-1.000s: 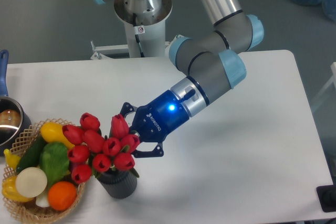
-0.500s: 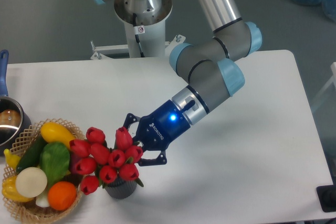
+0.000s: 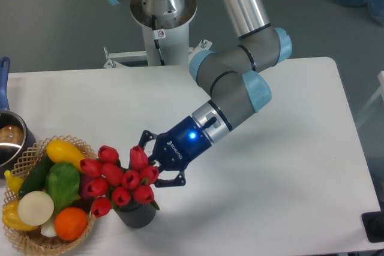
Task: Insert the flowers into the vase
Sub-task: 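Open the gripper to release the tulips in the vase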
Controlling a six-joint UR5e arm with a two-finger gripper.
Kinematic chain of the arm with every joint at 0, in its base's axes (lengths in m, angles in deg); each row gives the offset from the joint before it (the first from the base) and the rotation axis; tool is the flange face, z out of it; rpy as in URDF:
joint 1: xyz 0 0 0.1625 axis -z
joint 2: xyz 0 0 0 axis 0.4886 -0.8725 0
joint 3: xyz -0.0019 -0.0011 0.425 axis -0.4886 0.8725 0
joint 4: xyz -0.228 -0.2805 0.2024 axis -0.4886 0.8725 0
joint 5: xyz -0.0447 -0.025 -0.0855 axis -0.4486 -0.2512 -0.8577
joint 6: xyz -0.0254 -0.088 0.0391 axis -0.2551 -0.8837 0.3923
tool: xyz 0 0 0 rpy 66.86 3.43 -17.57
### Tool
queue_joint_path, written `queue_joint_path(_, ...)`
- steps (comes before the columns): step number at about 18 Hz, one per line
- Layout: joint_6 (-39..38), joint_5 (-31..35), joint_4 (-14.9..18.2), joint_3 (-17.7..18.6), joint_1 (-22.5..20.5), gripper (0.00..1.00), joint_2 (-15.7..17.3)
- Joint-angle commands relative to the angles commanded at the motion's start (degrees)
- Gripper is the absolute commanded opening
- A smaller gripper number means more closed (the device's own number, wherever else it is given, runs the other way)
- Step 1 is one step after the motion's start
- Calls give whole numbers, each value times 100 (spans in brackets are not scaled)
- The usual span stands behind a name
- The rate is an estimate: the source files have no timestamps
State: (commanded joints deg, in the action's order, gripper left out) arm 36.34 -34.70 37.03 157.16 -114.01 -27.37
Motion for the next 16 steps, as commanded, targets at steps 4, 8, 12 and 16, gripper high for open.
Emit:
queue_joint_path(4,0,53,0,27,0,35,0)
queue_joint_path(8,0,61,9,62,0,65,0)
queue_joint_path(12,9,62,17,141,0,100,18)
queue_joint_path(16,9,79,35,228,-61,100,105)
